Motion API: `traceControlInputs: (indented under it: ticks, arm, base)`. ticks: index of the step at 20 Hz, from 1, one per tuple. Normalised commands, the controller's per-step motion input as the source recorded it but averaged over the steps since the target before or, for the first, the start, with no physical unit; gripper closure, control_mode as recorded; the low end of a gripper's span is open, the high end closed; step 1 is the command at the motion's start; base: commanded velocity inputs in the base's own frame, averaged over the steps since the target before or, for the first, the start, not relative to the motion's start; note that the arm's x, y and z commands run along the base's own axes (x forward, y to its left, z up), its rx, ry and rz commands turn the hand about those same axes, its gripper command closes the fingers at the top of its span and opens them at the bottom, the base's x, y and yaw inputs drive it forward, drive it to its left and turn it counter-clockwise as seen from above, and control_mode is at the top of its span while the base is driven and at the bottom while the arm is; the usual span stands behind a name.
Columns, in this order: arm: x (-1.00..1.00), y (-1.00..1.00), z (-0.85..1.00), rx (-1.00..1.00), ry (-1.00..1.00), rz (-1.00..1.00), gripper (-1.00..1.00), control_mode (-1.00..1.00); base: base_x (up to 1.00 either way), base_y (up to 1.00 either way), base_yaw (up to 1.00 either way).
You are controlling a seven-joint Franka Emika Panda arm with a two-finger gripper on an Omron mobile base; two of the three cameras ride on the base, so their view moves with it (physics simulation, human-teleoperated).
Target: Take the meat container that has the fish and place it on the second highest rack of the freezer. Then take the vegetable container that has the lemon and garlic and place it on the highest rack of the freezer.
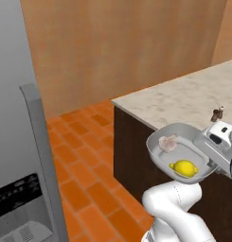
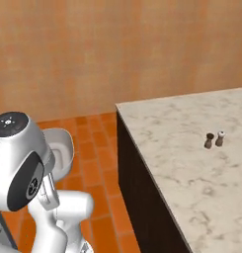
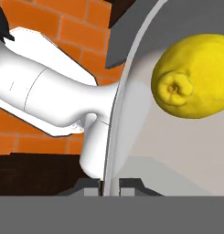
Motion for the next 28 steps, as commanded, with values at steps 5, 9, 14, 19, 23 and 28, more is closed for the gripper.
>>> traceControlInputs:
  ticks: [5,9,14,19,23,28]
  arm:
    - [0.0,0.0,0.0,0.0,0.0,0.0,1.0,1.0]
    - [0.0,0.0,0.0,0.0,0.0,0.0,1.0,1.0]
    - [0.0,0.0,0.0,0.0,0.0,0.0,1.0,1.0]
    - [0.0,0.0,0.0,0.0,0.0,0.0,1.0,1.0]
    - [0.0,0.0,0.0,0.0,0.0,0.0,1.0,1.0]
    - [0.0,0.0,0.0,0.0,0.0,0.0,1.0,1.0]
  base:
    - [1.0,0.0,0.02]
    - [1.0,0.1,0.17]
    - [0.95,0.23,0.41]
    - [0.98,0.27,0.58]
    - [0.91,0.23,0.67]
    - [0.78,0.23,0.7]
